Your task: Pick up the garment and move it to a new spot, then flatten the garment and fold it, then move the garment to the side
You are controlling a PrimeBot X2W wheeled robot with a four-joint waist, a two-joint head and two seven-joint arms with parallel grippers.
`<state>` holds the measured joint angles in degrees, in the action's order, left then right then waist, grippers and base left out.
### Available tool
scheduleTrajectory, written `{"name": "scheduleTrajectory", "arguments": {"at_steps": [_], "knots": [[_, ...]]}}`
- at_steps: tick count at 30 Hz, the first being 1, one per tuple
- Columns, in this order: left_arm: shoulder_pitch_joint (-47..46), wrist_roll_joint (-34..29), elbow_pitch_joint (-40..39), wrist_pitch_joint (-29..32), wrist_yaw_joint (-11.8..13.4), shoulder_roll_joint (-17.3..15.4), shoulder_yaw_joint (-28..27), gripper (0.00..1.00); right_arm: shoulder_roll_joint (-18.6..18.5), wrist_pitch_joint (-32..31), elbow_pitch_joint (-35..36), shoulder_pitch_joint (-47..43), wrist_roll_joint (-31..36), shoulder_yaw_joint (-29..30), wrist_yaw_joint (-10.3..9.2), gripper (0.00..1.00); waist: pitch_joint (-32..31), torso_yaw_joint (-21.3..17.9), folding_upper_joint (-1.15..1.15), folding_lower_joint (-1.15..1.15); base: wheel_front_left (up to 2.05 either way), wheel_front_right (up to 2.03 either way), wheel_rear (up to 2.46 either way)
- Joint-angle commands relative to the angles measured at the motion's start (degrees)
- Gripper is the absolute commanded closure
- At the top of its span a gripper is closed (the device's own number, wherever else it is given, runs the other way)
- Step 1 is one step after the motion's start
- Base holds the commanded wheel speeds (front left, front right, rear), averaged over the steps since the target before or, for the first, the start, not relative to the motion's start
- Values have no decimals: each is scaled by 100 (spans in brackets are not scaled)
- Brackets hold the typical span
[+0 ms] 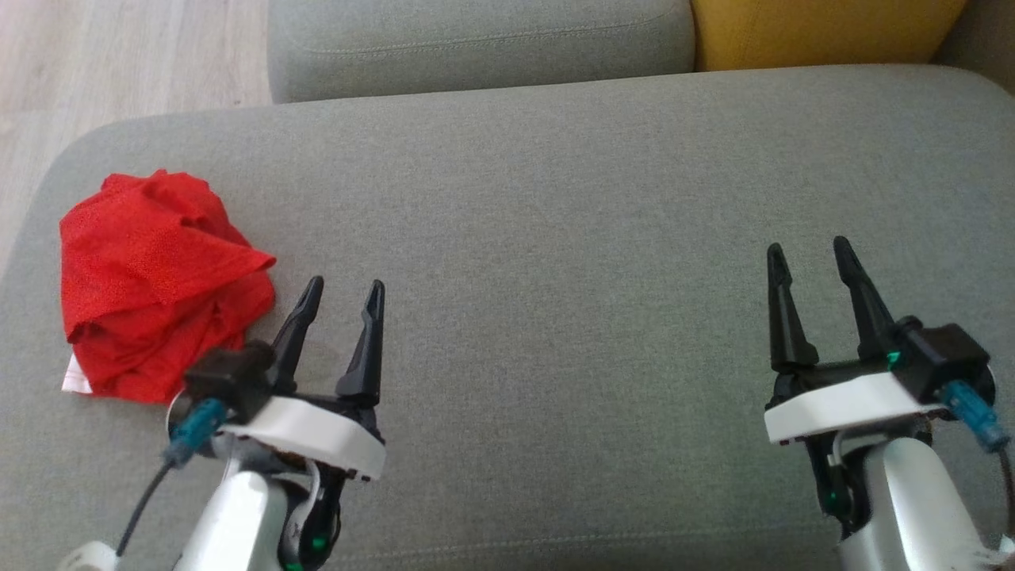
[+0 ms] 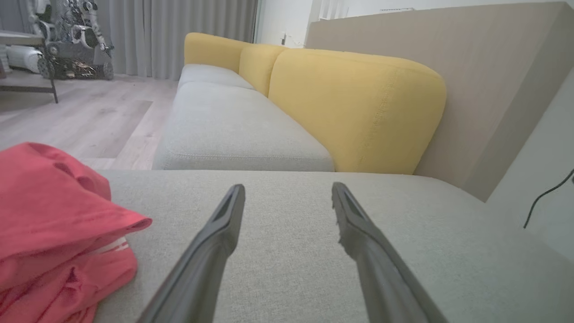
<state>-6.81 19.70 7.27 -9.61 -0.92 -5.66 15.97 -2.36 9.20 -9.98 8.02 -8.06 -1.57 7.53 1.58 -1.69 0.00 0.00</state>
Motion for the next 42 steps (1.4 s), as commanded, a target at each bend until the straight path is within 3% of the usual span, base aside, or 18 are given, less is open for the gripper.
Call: {"name": "scheduleTrajectory", "arguments": {"at_steps": [1, 11, 24, 42], "knots": [[-382, -271, -202, -84, 90, -136, -40, 0, -42, 121, 214, 328, 292, -144, -3, 0, 5, -1, 0, 0, 0, 0, 0], [-494, -708, -373, -252, 415, -200, 204, 0, -46, 290, 284, 420, 773, -177, -4, 0, 30, -18, 0, 0, 0, 0, 0], [-340, -879, -112, -453, 403, 68, -169, 0, -50, 463, -58, 425, 425, -54, -4, 0, 31, -17, 0, 0, 0, 0, 0], [-350, -1015, 775, -539, 290, 262, -357, 0, -52, 374, -688, 451, -287, -382, -4, 0, 13, 12, 0, 0, 0, 0, 0]]}}
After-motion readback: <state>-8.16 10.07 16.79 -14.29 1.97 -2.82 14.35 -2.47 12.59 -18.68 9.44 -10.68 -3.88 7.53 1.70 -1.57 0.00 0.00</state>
